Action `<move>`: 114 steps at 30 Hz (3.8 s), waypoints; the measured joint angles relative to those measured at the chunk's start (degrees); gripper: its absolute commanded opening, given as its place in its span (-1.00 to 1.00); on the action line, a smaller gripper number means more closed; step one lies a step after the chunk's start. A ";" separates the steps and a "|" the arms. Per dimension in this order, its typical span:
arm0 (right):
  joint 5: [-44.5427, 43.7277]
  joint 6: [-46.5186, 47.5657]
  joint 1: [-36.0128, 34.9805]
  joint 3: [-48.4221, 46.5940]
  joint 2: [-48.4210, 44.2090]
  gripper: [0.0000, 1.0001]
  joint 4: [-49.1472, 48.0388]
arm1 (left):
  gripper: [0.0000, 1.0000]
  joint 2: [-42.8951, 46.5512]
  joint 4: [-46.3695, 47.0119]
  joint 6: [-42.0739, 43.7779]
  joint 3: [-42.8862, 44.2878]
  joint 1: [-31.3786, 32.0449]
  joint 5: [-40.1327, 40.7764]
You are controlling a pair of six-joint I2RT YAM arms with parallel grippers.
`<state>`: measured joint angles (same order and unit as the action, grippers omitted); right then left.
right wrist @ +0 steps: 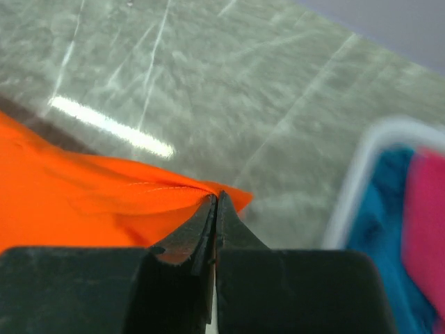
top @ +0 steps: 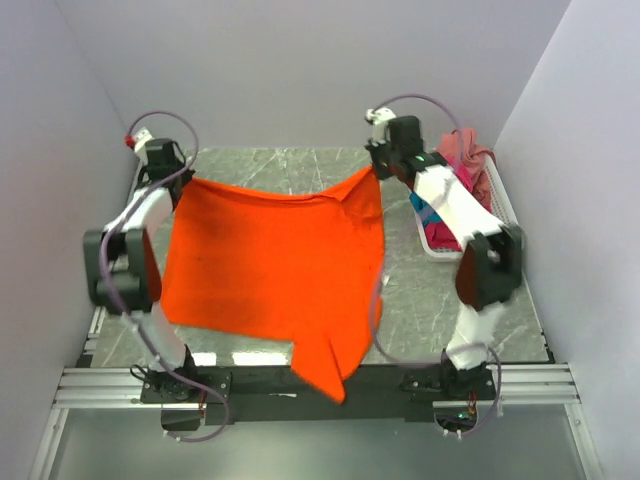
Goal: Fold and stack the t-shirts
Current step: Flatten the tshirt out, then fold the tshirt
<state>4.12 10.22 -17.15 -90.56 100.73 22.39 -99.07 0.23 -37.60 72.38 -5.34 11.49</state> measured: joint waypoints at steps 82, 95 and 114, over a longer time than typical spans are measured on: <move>-13.14 -11.67 -6.05 2.67 -53.13 -1.00 2.58 | -0.99 52.65 -9.84 -1.51 6.78 -1.53 -10.38; -10.38 -14.08 -1.55 2.60 -1.86 -1.00 -3.63 | -0.99 -1.60 0.79 -1.70 -1.14 -1.55 -6.45; -6.67 -19.58 -1.33 -15.63 23.10 -1.00 3.48 | -0.99 -26.53 -1.86 -0.52 24.17 -1.75 -3.72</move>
<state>-2.55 -9.37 -18.48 -106.19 123.83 25.87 -125.60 -1.63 -38.13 96.55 -7.09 7.77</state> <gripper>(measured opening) 0.007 0.024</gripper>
